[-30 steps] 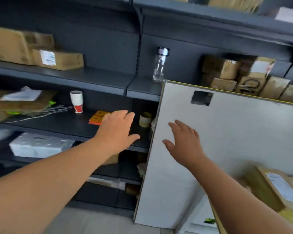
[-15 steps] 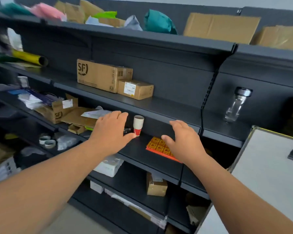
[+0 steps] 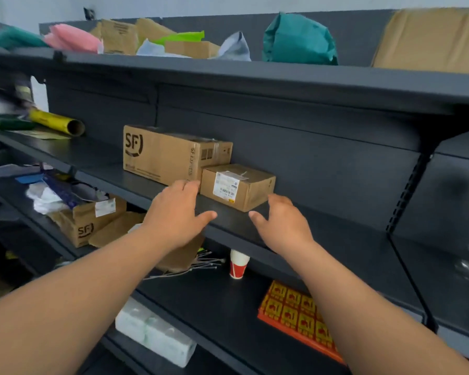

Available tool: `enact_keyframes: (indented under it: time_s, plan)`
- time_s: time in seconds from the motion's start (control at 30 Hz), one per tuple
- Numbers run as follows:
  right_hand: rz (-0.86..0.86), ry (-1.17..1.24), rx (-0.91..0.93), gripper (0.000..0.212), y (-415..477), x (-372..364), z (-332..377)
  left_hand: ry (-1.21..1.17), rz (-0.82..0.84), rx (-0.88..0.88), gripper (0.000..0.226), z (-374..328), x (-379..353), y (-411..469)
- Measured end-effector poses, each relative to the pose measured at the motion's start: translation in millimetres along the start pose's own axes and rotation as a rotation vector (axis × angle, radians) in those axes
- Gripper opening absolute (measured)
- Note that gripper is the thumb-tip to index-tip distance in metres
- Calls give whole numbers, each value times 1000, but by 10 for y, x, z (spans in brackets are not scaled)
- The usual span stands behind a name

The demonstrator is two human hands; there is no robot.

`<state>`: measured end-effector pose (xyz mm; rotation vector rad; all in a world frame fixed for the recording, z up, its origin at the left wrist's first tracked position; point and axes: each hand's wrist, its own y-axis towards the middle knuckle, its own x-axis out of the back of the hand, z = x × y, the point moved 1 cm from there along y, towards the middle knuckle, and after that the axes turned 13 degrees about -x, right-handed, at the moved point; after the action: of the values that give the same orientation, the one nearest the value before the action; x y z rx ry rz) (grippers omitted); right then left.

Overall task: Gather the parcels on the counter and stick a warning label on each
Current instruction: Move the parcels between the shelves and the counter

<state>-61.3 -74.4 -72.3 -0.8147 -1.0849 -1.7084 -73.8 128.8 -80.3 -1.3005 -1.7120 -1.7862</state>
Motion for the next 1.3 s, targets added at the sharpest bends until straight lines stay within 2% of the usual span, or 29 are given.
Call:
enact_keyframes:
  time_s: [0.17,0.4,0.5,0.6,0.73,0.83,0.97,1.07,1.3]
  plan:
    - [1,10,-107,54,647,-330,195,-80,35,6,70,293,-401,509]
    - [-22,28,-288,82,1160,-715,383,-230,27,-122,68,593,-735,974]
    - [-16,28,-327,80,1265,-773,390,-239,28,-131,74,688,-808,1114]
    - [-29,66,-353,65,1290,-762,274,-249,49,-118,80,756,-888,1214]
    - [8,76,-352,54,1276,-682,133,-265,70,-76,86,740,-982,1329]
    - [23,135,-333,58,1287,-634,137,-350,139,60,85,675,-1043,1451]
    - [111,404,-389,40,1295,-583,95,-622,239,204,56,584,-1104,1574]
    - [127,478,-410,41,1263,-501,-20,-652,209,166,40,456,-1109,1538]
    - [-54,441,-244,52,988,-229,-363,-631,39,121,47,-28,-1029,1195]
